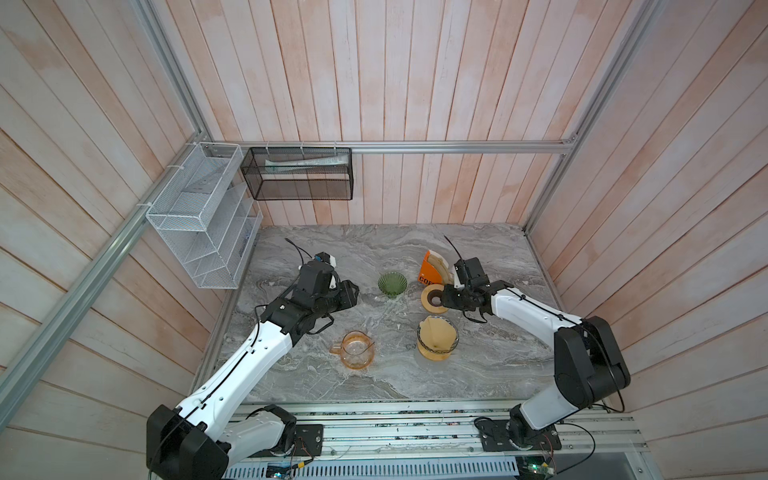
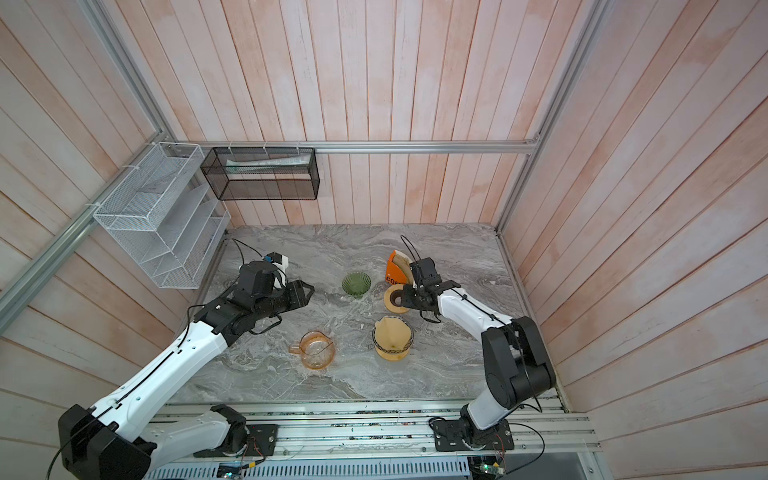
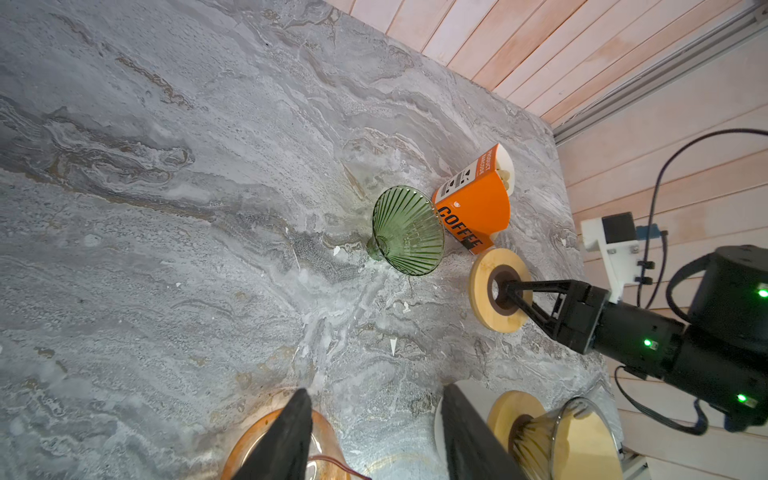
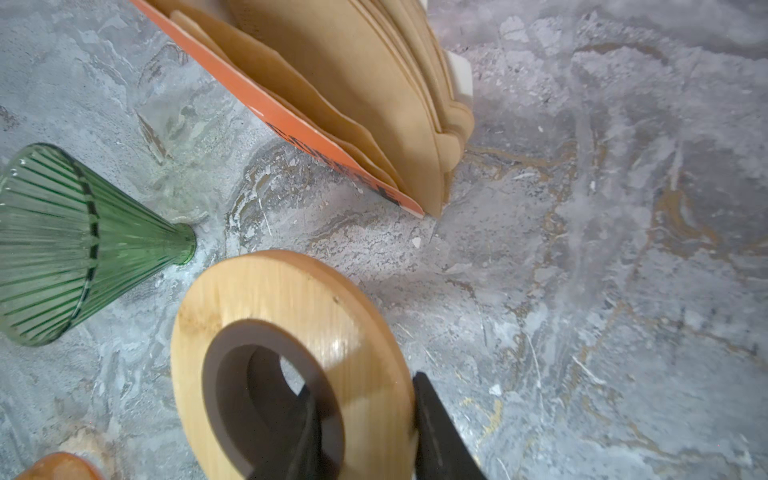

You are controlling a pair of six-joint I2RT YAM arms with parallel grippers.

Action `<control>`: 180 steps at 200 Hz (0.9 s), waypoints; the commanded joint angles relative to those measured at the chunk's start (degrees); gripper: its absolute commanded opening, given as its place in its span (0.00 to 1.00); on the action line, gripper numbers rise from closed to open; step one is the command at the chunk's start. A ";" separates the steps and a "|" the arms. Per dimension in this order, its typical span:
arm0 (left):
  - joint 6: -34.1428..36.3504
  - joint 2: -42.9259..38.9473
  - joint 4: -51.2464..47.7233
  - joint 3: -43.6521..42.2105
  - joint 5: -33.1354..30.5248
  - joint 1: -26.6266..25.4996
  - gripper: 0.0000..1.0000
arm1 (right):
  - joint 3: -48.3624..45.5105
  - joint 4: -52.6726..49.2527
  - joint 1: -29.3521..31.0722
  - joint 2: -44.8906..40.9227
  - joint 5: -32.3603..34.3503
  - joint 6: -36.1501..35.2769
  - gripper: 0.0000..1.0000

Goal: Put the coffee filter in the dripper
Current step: 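Lift the bamboo stand with right gripper and carry it toward the pitcher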

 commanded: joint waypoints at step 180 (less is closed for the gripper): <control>-0.07 -0.83 4.06 1.75 -4.61 0.42 0.53 | 18.44 -11.92 -0.94 -11.78 0.68 -2.19 0.27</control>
